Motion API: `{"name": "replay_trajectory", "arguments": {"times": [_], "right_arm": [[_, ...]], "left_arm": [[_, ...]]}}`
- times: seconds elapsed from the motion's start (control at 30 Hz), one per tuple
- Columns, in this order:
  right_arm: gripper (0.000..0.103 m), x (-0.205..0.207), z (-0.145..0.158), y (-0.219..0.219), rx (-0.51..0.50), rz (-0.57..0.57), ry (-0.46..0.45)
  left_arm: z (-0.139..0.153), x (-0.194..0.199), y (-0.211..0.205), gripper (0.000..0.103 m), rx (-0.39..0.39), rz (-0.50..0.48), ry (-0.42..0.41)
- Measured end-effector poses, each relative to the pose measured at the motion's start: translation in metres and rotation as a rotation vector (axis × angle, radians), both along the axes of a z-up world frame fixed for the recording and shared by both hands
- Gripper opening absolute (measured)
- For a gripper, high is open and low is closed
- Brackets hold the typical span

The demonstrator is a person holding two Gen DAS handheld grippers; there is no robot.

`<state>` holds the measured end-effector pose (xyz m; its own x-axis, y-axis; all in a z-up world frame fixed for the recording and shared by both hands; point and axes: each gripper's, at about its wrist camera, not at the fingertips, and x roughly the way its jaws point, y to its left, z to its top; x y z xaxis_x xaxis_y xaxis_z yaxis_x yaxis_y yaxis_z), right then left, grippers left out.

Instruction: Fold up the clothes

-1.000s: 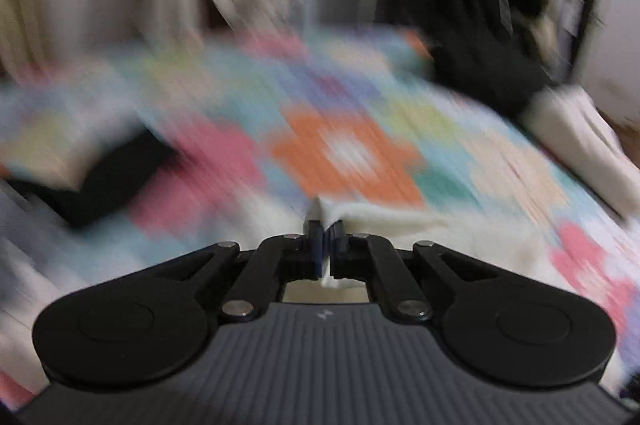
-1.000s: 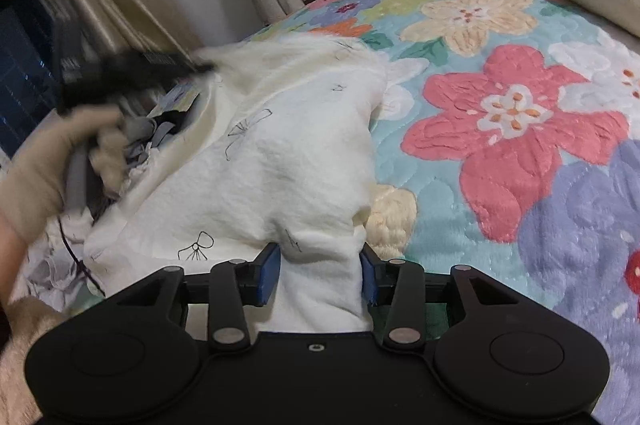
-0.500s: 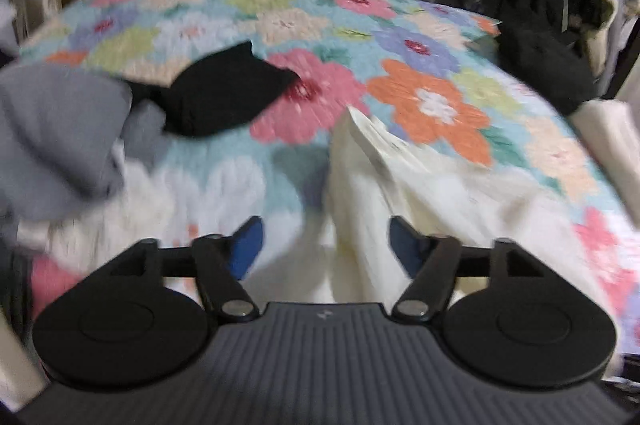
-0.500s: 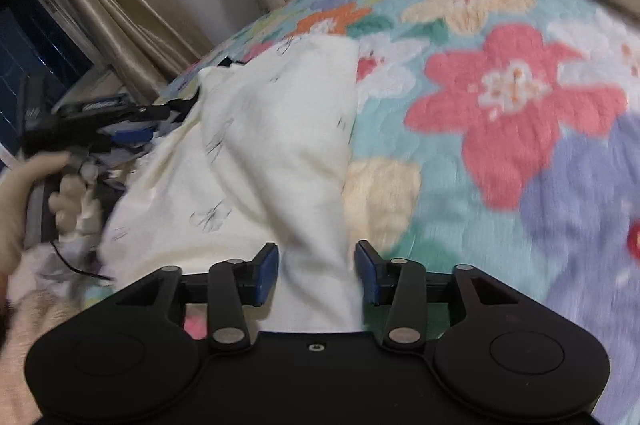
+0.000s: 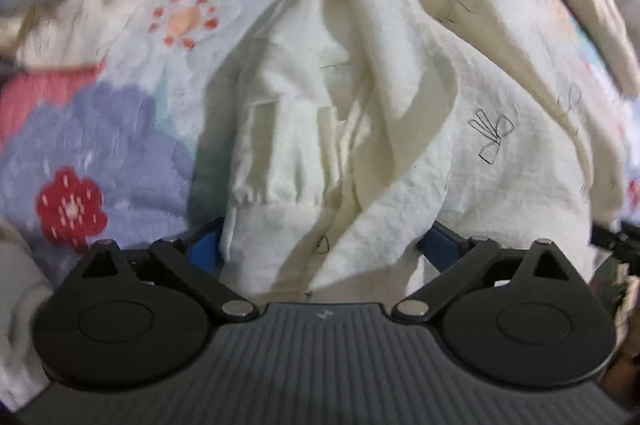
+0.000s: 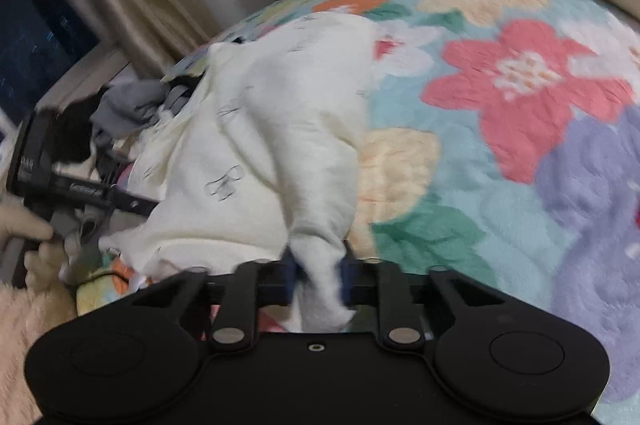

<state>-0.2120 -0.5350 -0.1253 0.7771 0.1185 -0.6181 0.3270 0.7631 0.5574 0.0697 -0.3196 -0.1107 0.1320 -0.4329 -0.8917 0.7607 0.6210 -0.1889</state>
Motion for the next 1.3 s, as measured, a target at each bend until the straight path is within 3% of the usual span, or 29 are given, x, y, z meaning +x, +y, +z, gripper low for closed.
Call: {"name": "replay_trajectory", "arguments": {"times": [0.03,0.07,0.13,0.17,0.33,0.37,0.43,0.53,0.63,0.7,0.8,0.93,1.1,1.2,1.3], "right_arm": [[0.013,0.004,0.002,0.001,-0.001,0.012,-0.005],[0.012,0.010,0.010,-0.005,0.028,0.013,-0.047],[0.011,0.024,0.036,-0.026,0.118,0.004,-0.170],[0.011,0.027,0.055,-0.037,0.141,-0.003,-0.243],[0.011,0.006,0.178,-0.077,0.097,-0.010,-0.612],[0.011,-0.005,0.191,-0.080,0.082,-0.013,-0.642],[0.011,-0.030,0.199,-0.080,0.062,-0.033,-0.631],[0.011,-0.071,0.161,-0.073,0.139,-0.103,-0.465],[0.011,-0.105,0.103,-0.071,0.261,-0.194,-0.296],[0.011,-0.122,0.064,-0.071,0.346,-0.249,-0.218],[0.011,-0.139,0.035,-0.068,0.421,-0.287,-0.172],[0.011,-0.149,0.041,-0.062,0.431,-0.261,-0.233],[0.011,-0.120,0.037,-0.087,0.552,-0.247,-0.237],[0.011,-0.095,0.047,-0.117,0.592,-0.250,-0.242],[0.012,-0.061,0.046,-0.150,0.609,-0.281,-0.228]], "left_arm": [[0.005,-0.006,-0.003,0.039,-0.016,-0.024,-0.030],[0.011,-0.001,-0.001,0.010,-0.094,-0.001,0.025],[0.026,0.017,0.004,0.010,-0.282,0.081,0.157],[0.039,0.026,0.007,0.010,-0.378,0.122,0.173],[0.135,0.037,0.034,0.010,-0.816,0.207,0.097],[0.152,0.031,0.044,0.010,-0.894,0.206,0.086],[0.169,0.012,0.057,0.010,-0.934,0.208,0.064],[0.149,-0.035,0.064,0.010,-0.854,0.203,0.082],[0.087,-0.063,0.055,0.010,-0.653,0.226,0.242],[0.045,-0.067,0.048,0.010,-0.558,0.253,0.363],[0.028,-0.076,0.046,0.010,-0.503,0.272,0.380],[0.037,-0.084,0.062,0.010,-0.584,0.271,0.376],[0.025,-0.057,0.051,0.010,-0.588,0.347,0.543],[0.019,-0.019,0.031,0.012,-0.599,0.433,0.644],[0.008,0.019,0.006,0.016,-0.560,0.602,0.688]]}}
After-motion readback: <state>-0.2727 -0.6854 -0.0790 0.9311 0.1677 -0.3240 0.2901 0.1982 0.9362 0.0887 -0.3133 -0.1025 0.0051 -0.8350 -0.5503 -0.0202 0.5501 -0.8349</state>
